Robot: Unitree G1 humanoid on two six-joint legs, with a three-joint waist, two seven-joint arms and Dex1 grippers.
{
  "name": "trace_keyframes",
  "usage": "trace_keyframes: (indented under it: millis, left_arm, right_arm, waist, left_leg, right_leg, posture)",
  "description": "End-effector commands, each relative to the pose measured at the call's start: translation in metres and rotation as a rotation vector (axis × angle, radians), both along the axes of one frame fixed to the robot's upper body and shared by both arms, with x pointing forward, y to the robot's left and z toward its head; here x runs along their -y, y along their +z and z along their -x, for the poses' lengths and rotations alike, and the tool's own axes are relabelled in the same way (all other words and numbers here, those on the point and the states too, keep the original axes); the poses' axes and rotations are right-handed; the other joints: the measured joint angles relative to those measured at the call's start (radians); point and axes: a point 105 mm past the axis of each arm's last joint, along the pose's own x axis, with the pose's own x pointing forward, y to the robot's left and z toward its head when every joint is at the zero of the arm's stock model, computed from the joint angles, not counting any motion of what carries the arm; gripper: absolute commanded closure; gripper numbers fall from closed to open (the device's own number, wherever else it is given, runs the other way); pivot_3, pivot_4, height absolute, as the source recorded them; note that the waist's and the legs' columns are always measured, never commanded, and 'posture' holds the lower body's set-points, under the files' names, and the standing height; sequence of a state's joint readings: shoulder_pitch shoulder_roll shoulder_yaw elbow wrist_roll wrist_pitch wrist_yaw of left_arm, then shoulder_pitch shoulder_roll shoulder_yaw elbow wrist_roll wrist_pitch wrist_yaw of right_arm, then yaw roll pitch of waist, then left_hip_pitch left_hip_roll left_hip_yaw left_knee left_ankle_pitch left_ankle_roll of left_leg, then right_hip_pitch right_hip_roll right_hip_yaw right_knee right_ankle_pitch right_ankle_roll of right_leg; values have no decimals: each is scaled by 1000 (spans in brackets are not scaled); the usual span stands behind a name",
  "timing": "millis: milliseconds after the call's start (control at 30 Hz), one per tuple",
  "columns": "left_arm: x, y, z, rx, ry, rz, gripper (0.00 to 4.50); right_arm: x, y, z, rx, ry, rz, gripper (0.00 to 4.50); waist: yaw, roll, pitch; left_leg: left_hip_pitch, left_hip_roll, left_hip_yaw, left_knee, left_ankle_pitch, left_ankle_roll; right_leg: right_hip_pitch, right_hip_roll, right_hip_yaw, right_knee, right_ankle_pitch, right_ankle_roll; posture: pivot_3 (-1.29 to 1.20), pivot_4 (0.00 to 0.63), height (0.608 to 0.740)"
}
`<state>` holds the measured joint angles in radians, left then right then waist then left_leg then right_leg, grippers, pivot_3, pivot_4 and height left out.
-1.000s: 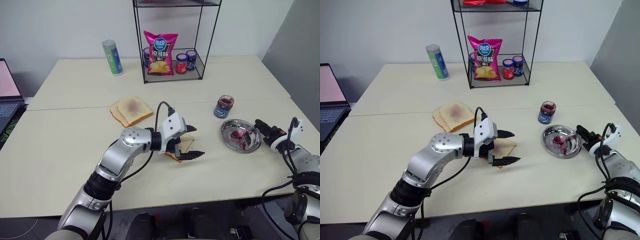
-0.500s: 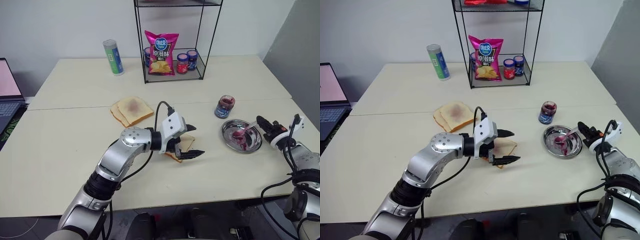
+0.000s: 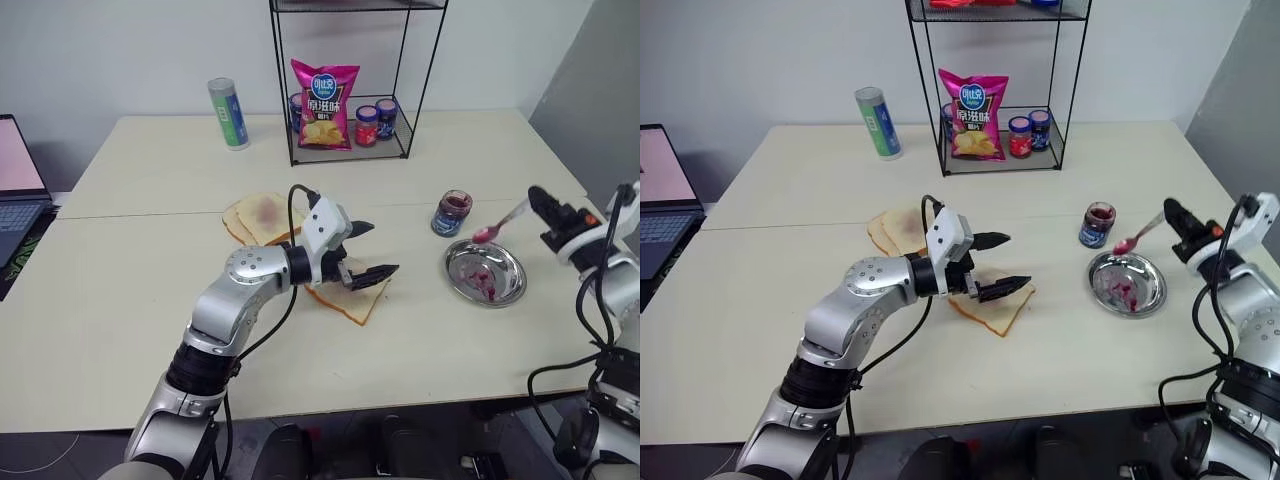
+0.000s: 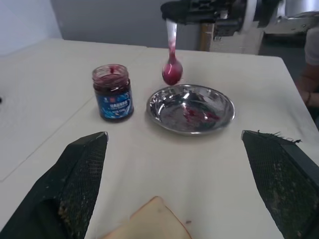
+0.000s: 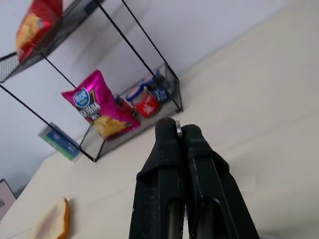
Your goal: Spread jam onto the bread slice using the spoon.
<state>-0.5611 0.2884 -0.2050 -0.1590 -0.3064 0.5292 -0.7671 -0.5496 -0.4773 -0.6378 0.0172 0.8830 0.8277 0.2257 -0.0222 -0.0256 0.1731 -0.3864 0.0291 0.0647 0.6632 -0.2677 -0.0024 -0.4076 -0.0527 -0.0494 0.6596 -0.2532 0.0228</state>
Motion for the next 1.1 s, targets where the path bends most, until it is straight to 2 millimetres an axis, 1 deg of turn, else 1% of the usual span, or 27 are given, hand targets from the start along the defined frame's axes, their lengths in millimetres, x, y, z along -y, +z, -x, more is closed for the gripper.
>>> trace_keyframes:
  millis: [33, 100, 167, 267, 333, 433, 633, 733, 833, 967, 1100]
  left_arm:
    - [9, 24, -12, 83, 67, 99, 0]
    - [13, 22, -8, 82, 44, 101, 0]
    - [15, 22, -6, 80, 33, 105, 0]
    - [20, 23, -3, 78, 12, 112, 0]
    - [21, 23, -2, 82, 8, 110, 0]
    - [20, 25, -2, 88, 10, 111, 0]
    - [20, 21, 3, 80, 5, 106, 0]
    - [19, 22, 5, 80, 6, 105, 0]
    - [16, 23, 3, 87, 20, 102, 0]
    - [16, 22, 4, 95, 21, 87, 0]
    - [13, 23, 4, 99, 31, 87, 0]
  right_arm:
    - [1, 47, -8, 131, -113, 60, 4465]
    - [2, 51, -14, 141, -149, 63, 4465]
    - [-2, 52, -21, 147, -168, 110, 4465]
    - [-11, 48, -32, 152, -174, 210, 4465]
    - [-14, 45, -36, 152, -177, 241, 4465]
    - [-22, 41, -40, 154, -151, 265, 4465]
    - [-28, 37, -47, 158, -138, 312, 4465]
    - [-35, 36, -50, 162, -128, 359, 4465]
    - [-45, 30, -52, 171, -95, 444, 4465]
    - [-47, 23, -56, 160, -102, 464, 4465]
    - [-53, 13, -59, 152, -99, 520, 4465]
  waist:
    - [0, 0, 0]
    - [1, 0, 0]
    - [2, 0, 0]
    - [2, 0, 0]
    - [2, 0, 0]
    - [5, 0, 0]
    - [6, 0, 0]
    - [6, 0, 0]
    - [5, 0, 0]
    - [6, 0, 0]
    - [6, 0, 0]
  left_leg:
    - [-1, 0, 0, 0, 0, 0]
    - [-3, 0, -1, 0, 0, 0]
    - [-4, 0, -1, -1, 0, 0]
    - [-7, 0, 0, 0, 0, 0]
    - [-10, 0, 0, 0, 0, 0]
    - [-14, 0, 1, 0, 0, 0]
    - [-14, 0, 1, 0, 0, 0]
    - [-14, 0, 0, 0, 0, 0]
    - [-14, 0, 0, 0, 0, 0]
    - [-13, 0, 0, 0, 0, 0]
    - [-13, 0, 1, 1, 0, 0]
  right_leg:
    - [-1, 0, 0, 0, 0, 0]
    - [-2, 0, -1, 0, 0, 0]
    - [-2, 0, -2, -1, 1, -2]
    - [-5, 0, -1, -1, 2, -4]
    - [-8, 0, -1, -1, 2, -4]
    - [-13, 0, -1, 0, 3, -4]
    - [-13, 0, -1, 1, 3, -4]
    - [-13, 0, -1, 1, 3, -4]
    - [-13, 0, -1, 2, 3, -4]
    - [-13, 0, -1, 2, 3, -4]
    - [-13, 0, -1, 2, 3, -4]
  posture:
    - [0, 150, 740]
    - [0, 150, 740]
    - [0, 150, 740]
    - [0, 150, 740]
    - [0, 150, 740]
    - [0, 150, 740]
    - [0, 150, 740]
    - [0, 150, 740]
    - [0, 150, 740]
    - [0, 150, 740]
    - [0, 150, 740]
